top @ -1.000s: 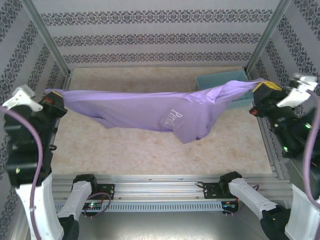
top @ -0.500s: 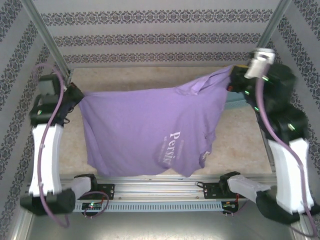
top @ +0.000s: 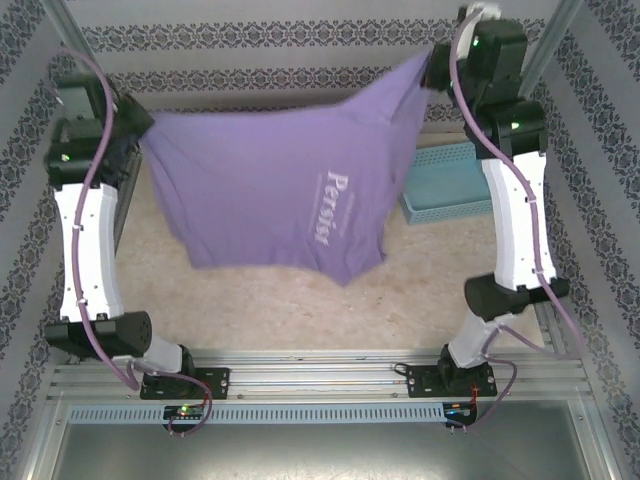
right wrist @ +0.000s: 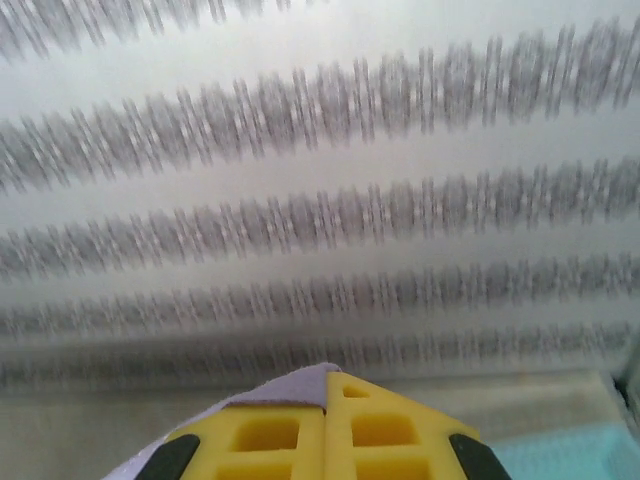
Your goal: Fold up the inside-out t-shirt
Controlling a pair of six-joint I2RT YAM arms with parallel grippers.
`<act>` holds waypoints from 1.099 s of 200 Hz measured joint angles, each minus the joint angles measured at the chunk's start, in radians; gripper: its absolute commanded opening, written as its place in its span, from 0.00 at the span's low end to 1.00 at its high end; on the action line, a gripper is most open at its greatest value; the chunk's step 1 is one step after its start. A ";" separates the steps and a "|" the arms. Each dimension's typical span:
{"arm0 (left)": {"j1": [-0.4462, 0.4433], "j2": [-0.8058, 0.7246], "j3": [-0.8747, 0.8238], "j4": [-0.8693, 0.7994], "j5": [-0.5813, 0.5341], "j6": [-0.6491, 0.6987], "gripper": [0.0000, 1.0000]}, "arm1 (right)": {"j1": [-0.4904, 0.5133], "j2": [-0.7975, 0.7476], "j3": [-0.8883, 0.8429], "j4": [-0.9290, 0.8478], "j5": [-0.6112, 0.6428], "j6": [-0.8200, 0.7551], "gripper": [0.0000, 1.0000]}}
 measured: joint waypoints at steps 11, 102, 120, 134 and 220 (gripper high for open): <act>0.009 0.030 0.101 0.006 -0.021 0.010 0.00 | -0.002 0.040 0.127 0.008 0.000 -0.001 0.00; 0.043 -0.146 -0.342 0.286 0.066 0.070 0.00 | 0.004 -0.230 -0.470 0.253 -0.161 -0.036 0.00; 0.043 -0.204 -0.602 0.345 0.122 0.057 0.00 | 0.021 -0.287 -0.740 0.292 -0.202 -0.032 0.00; 0.043 -0.248 -0.791 0.370 0.160 0.040 0.00 | 0.034 -0.339 -0.959 0.310 -0.235 -0.014 0.00; 0.043 -0.575 -1.415 0.349 0.179 -0.067 0.01 | 0.044 -0.776 -1.722 0.299 -0.296 0.205 0.00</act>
